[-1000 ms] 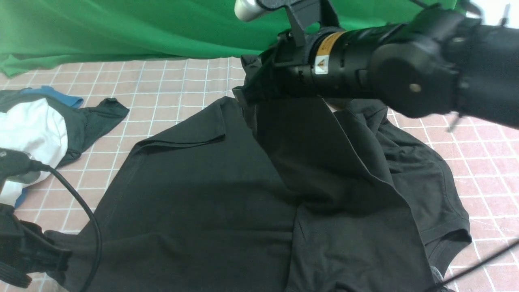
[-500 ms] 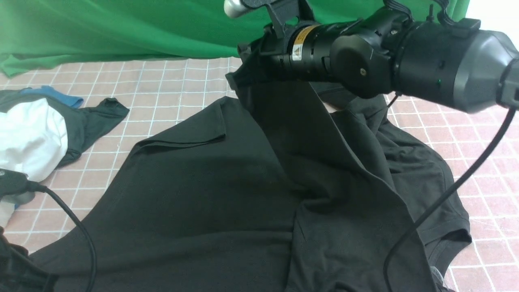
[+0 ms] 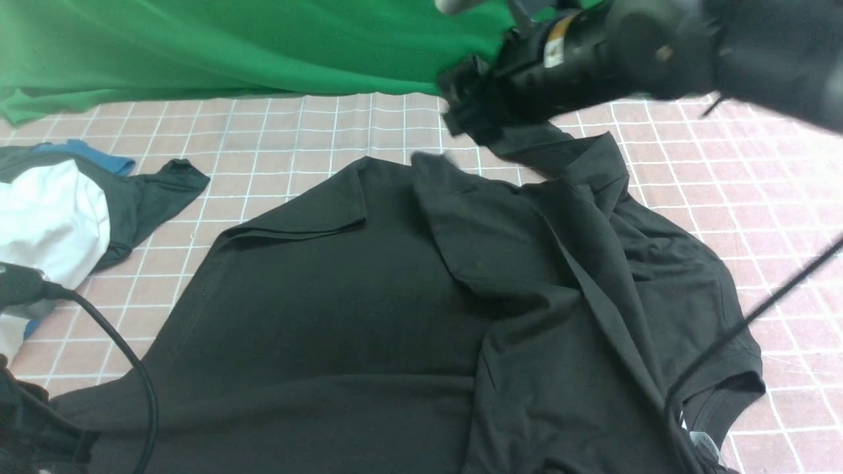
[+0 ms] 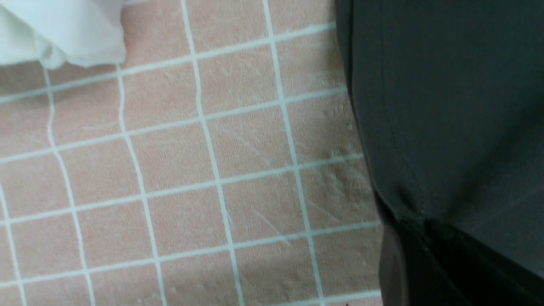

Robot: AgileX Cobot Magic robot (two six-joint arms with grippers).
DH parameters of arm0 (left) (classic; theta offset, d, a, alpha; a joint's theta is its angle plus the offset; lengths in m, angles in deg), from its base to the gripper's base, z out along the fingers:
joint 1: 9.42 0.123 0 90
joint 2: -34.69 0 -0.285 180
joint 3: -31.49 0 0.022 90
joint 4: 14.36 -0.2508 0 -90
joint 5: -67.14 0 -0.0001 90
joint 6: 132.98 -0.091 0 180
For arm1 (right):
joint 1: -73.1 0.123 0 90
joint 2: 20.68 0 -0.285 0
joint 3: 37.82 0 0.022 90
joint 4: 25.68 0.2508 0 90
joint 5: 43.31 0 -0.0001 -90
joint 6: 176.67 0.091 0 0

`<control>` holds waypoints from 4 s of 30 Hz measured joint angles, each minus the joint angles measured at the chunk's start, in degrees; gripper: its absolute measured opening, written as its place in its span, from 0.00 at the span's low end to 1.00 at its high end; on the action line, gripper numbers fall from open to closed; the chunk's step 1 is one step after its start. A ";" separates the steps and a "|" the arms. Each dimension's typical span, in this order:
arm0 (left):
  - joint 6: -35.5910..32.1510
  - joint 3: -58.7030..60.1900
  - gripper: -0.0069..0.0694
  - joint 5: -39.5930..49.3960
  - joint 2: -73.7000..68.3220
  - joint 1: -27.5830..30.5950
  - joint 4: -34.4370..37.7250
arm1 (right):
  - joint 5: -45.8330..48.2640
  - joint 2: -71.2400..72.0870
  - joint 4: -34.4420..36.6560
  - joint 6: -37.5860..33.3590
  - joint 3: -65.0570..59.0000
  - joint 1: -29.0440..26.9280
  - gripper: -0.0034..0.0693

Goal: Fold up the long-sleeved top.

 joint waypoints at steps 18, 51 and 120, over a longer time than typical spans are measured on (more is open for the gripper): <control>0.00 0.00 0.14 -2.84 0.00 0.00 3.10 | 2.71 -1.37 6.35 18.02 -22.92 19.26 0.80; -0.59 0.00 0.14 -1.11 0.00 0.00 4.64 | 23.05 3.55 6.70 15.00 -22.92 34.96 0.12; -0.85 0.00 0.14 -2.82 0.00 0.00 5.02 | -7.64 -6.20 12.83 -13.16 -26.49 -28.75 0.17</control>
